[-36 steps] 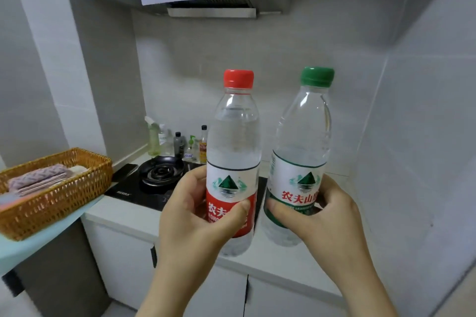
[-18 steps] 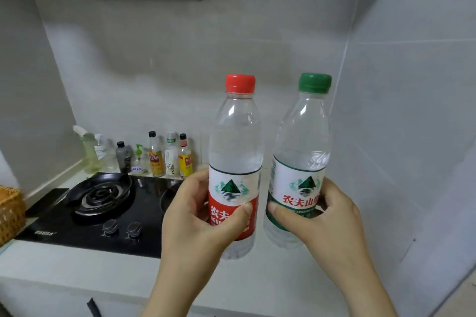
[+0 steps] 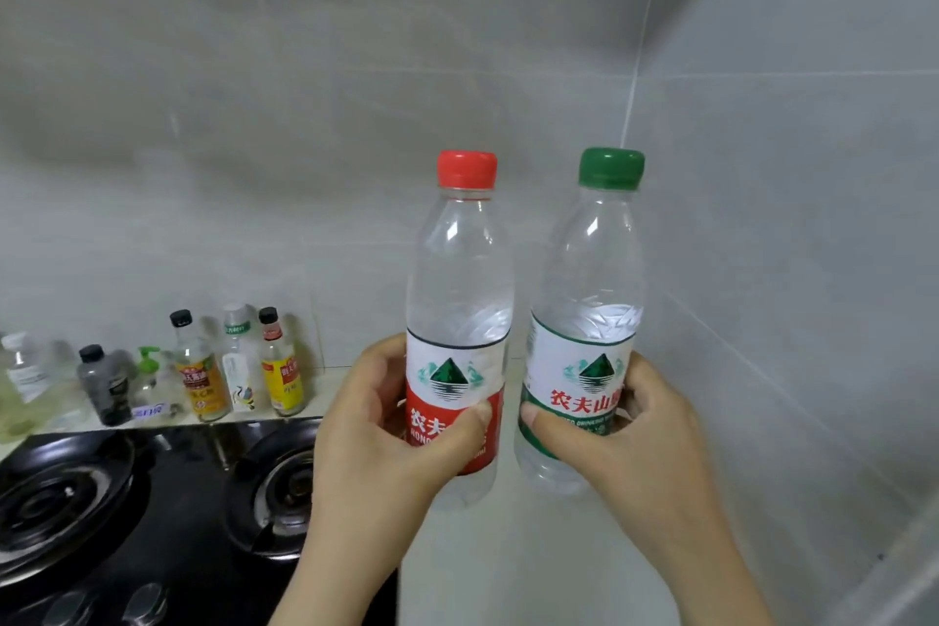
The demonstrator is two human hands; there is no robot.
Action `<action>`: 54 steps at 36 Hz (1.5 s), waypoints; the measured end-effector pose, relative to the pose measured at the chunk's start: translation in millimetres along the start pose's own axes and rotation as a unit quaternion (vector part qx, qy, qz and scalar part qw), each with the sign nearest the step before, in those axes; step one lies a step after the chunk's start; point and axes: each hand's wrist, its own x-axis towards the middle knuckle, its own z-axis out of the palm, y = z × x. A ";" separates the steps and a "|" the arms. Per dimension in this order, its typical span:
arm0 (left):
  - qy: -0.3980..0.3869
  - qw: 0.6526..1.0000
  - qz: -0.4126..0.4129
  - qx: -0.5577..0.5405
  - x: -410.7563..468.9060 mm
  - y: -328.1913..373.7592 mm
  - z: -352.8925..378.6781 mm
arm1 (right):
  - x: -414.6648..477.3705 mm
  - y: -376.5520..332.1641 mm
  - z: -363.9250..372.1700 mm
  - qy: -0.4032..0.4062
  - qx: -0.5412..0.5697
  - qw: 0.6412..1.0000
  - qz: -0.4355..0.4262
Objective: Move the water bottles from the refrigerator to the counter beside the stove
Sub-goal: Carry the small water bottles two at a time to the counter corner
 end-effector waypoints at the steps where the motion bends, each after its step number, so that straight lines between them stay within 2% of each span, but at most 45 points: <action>1: -0.003 1.000 -0.003 -0.004 5.3 -4.6 1.7 | 4.7 2.5 1.1 0.004 -0.002 1.000 0.003; 9: -0.023 1.000 -0.020 0.004 43.5 -35.6 24.9 | 48.5 26.0 0.1 0.016 -0.017 1.000 0.020; 29: 0.030 0.998 -0.046 0.011 116.3 -93.0 114.2 | 172.5 95.2 -32.5 -0.024 -0.027 0.999 0.029; 43: 0.008 0.996 -0.082 0.026 167.0 -142.3 120.8 | 220.4 141.9 -6.5 -0.017 -0.032 0.997 0.070; 54: -0.025 0.989 -0.132 0.053 193.3 -191.8 125.8 | 252.8 194.3 13.6 -0.019 -0.079 0.992 0.101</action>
